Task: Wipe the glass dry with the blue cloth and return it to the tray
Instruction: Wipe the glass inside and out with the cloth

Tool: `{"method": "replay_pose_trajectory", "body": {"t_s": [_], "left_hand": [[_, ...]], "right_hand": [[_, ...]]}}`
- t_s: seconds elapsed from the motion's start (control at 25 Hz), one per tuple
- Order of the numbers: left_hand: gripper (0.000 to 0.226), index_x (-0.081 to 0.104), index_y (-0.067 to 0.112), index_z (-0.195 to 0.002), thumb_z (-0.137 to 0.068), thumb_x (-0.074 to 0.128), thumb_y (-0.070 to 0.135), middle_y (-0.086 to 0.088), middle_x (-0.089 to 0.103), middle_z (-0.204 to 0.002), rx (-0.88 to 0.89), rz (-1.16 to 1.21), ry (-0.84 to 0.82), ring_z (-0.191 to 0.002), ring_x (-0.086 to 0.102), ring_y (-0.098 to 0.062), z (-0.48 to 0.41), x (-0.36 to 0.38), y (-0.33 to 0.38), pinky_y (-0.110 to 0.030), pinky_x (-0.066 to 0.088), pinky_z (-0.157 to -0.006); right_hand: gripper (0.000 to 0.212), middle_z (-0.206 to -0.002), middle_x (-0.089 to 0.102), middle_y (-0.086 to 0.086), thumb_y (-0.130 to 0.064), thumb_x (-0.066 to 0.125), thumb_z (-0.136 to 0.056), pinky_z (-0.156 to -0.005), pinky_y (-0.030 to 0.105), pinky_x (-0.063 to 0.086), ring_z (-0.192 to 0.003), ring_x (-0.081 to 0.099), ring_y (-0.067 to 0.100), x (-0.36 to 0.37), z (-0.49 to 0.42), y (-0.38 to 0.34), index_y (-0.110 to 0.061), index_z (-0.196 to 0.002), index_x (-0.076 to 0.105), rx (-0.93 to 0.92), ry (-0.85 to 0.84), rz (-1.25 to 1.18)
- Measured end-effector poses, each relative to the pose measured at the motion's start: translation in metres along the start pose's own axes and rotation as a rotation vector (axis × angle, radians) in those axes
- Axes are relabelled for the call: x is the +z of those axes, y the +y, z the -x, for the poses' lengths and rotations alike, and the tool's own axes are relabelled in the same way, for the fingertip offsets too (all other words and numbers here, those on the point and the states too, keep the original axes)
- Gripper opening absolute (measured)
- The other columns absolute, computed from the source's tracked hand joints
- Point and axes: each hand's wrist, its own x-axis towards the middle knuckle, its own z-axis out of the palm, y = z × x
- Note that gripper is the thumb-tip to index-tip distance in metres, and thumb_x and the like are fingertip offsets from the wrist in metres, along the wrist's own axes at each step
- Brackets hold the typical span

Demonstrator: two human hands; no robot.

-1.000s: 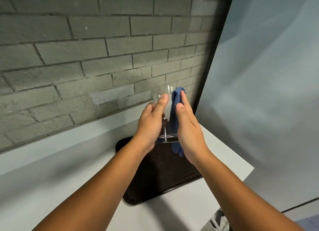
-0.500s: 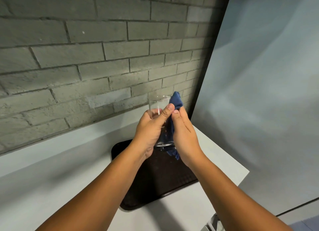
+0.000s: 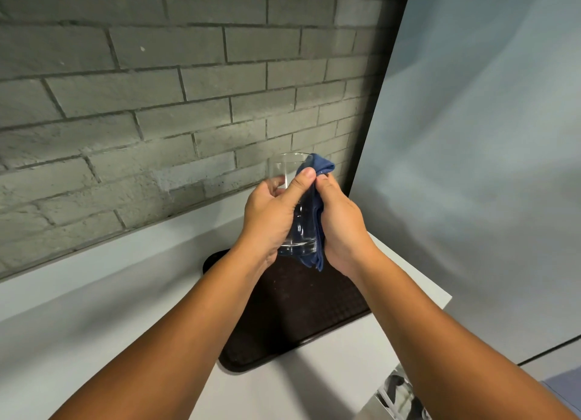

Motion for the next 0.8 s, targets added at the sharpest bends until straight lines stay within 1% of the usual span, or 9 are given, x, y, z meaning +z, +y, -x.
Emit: {"method": "replay_pose_trajectory", "body": {"t_s": [0.12, 0.2, 0.28, 0.4, 0.56, 0.6, 0.68, 0.72, 0.8], "left_hand": [[0.065, 0.074, 0.011, -0.130, -0.089, 0.089, 0.060, 0.007, 0.077, -0.103, 0.041, -0.037, 0.016, -0.072, 0.075, 0.012, -0.004, -0.003, 0.000, -0.004, 0.052, -0.057], [0.067, 0.076, 0.011, -0.131, -0.087, 0.092, 0.059, 0.000, 0.086, -0.112, 0.023, 0.001, -0.011, -0.089, 0.082, 0.005, -0.002, -0.003, 0.005, -0.019, 0.065, -0.075], [0.076, 0.073, 0.006, -0.138, -0.085, 0.093, 0.057, -0.005, 0.087, -0.117, 0.005, 0.019, -0.020, -0.099, 0.086, -0.008, 0.002, -0.001, 0.008, -0.031, 0.070, -0.087], [0.065, 0.076, 0.006, -0.129, -0.089, 0.092, 0.055, 0.007, 0.086, -0.096, 0.043, 0.002, 0.007, -0.077, 0.080, 0.008, -0.001, -0.004, 0.010, -0.010, 0.060, -0.061], [0.087, 0.067, 0.000, -0.146, -0.084, 0.095, 0.055, -0.013, 0.085, -0.125, 0.012, 0.078, -0.048, -0.109, 0.085, -0.020, 0.006, -0.004, 0.014, -0.039, 0.070, -0.094], [0.081, 0.069, -0.001, -0.142, -0.087, 0.094, 0.054, -0.009, 0.087, -0.120, 0.009, 0.079, -0.052, -0.106, 0.085, -0.016, 0.006, -0.004, 0.013, -0.036, 0.070, -0.093], [0.055, 0.076, 0.007, -0.117, -0.090, 0.091, 0.051, 0.013, 0.088, -0.088, 0.031, 0.056, -0.036, -0.081, 0.082, 0.005, 0.003, -0.008, 0.009, -0.014, 0.063, -0.069], [0.047, 0.076, 0.010, -0.108, -0.090, 0.092, 0.051, 0.016, 0.086, -0.080, 0.044, 0.045, -0.020, -0.075, 0.080, 0.007, 0.003, -0.008, 0.008, -0.011, 0.059, -0.063], [0.059, 0.076, 0.003, -0.119, -0.089, 0.094, 0.050, 0.000, 0.090, -0.097, 0.027, 0.060, -0.004, -0.088, 0.087, -0.010, 0.006, -0.008, 0.007, -0.023, 0.066, -0.073]], "right_hand": [[0.040, -0.150, 0.069, -0.015, -0.052, 0.050, -0.106, -0.130, 0.044, 0.039, -0.146, 0.059, 0.008, 0.001, 0.005, 0.000, -0.054, -0.142, 0.065, -0.059, -0.032, 0.054], [0.046, -0.160, 0.062, -0.007, -0.046, 0.045, -0.112, -0.131, 0.046, 0.037, -0.151, 0.055, 0.014, 0.002, 0.006, 0.001, -0.043, -0.158, 0.054, -0.035, -0.031, 0.035], [0.043, -0.152, 0.069, 0.007, -0.040, 0.045, -0.115, -0.128, 0.055, 0.040, -0.145, 0.062, 0.026, -0.001, 0.003, 0.001, -0.028, -0.154, 0.060, 0.015, -0.018, -0.001], [0.047, -0.160, 0.063, 0.002, -0.038, 0.045, -0.114, -0.130, 0.048, 0.038, -0.149, 0.058, 0.020, 0.000, 0.005, -0.001, -0.031, -0.160, 0.054, -0.010, -0.041, -0.036], [0.045, -0.146, 0.072, 0.017, -0.038, 0.044, -0.117, -0.123, 0.055, 0.047, -0.140, 0.066, 0.034, 0.002, 0.005, -0.005, -0.017, -0.153, 0.061, 0.139, -0.009, -0.072], [0.044, -0.147, 0.071, 0.015, -0.037, 0.044, -0.117, -0.124, 0.056, 0.046, -0.141, 0.066, 0.033, 0.000, 0.004, -0.003, -0.018, -0.152, 0.061, 0.127, -0.013, -0.059], [0.045, -0.161, 0.062, 0.003, -0.035, 0.042, -0.117, -0.129, 0.048, 0.039, -0.151, 0.056, 0.021, 0.001, 0.007, 0.000, -0.028, -0.160, 0.054, 0.036, -0.052, -0.039], [0.046, -0.164, 0.059, -0.002, -0.036, 0.042, -0.117, -0.129, 0.043, 0.039, -0.152, 0.054, 0.016, 0.002, 0.008, 0.001, -0.031, -0.162, 0.051, -0.005, -0.052, -0.001], [0.046, -0.153, 0.069, 0.004, -0.040, 0.045, -0.116, -0.124, 0.046, 0.046, -0.143, 0.064, 0.022, 0.005, 0.008, 0.003, -0.026, -0.158, 0.057, 0.031, -0.025, -0.016]]}}
